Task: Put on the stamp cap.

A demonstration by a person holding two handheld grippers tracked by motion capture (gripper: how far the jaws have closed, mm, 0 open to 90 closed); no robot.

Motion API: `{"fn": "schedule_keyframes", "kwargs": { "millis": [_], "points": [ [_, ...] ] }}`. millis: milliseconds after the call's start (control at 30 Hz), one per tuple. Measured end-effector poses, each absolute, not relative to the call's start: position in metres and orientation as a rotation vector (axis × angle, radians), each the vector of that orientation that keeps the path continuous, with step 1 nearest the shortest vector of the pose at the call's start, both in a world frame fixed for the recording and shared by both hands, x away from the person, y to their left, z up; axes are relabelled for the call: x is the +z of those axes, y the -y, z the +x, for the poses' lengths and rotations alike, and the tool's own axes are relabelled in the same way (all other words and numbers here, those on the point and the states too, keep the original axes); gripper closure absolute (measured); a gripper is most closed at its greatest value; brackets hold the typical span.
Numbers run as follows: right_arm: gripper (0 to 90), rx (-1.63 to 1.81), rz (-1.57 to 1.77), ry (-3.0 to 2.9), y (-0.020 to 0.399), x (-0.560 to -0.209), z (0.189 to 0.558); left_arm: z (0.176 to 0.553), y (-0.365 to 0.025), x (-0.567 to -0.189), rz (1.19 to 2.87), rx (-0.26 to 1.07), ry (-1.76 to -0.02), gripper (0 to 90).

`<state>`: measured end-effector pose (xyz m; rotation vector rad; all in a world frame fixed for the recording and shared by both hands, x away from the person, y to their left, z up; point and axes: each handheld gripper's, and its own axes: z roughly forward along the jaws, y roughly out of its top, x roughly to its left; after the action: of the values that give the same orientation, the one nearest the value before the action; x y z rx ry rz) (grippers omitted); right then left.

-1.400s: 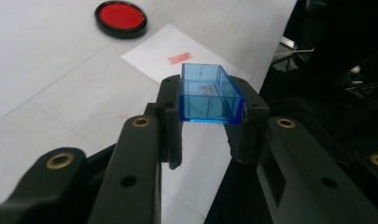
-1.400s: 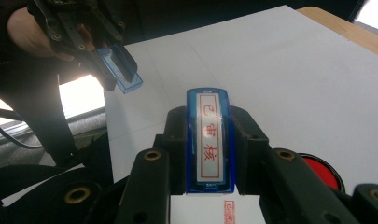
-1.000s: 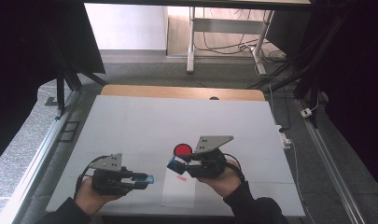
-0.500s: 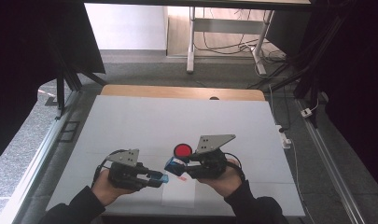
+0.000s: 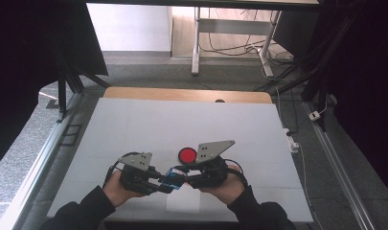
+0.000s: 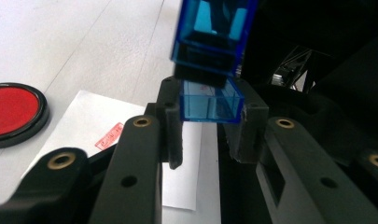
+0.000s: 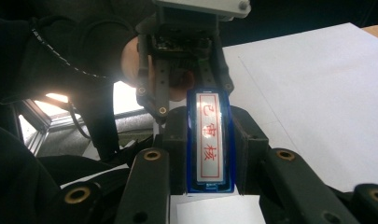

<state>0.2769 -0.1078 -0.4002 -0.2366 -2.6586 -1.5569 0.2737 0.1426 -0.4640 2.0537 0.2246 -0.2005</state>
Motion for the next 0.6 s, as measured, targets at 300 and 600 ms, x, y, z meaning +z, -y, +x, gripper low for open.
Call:
{"fn": "schedule_keyframes", "kwargs": {
  "millis": [300,600],
  "points": [
    [71.3,-1.544,-0.206,2.664,0.1072,-0.4007,0.2760,0.2761,-0.1423,-0.4660,2.040,-0.226,-0.175,68.7],
    [71.3,-1.552,-0.185,2.599,0.1064,-0.4012,0.2758,0.2749,-0.1450,-0.4639,1.992,-0.241,-0.120,68.9]
  ]
}}
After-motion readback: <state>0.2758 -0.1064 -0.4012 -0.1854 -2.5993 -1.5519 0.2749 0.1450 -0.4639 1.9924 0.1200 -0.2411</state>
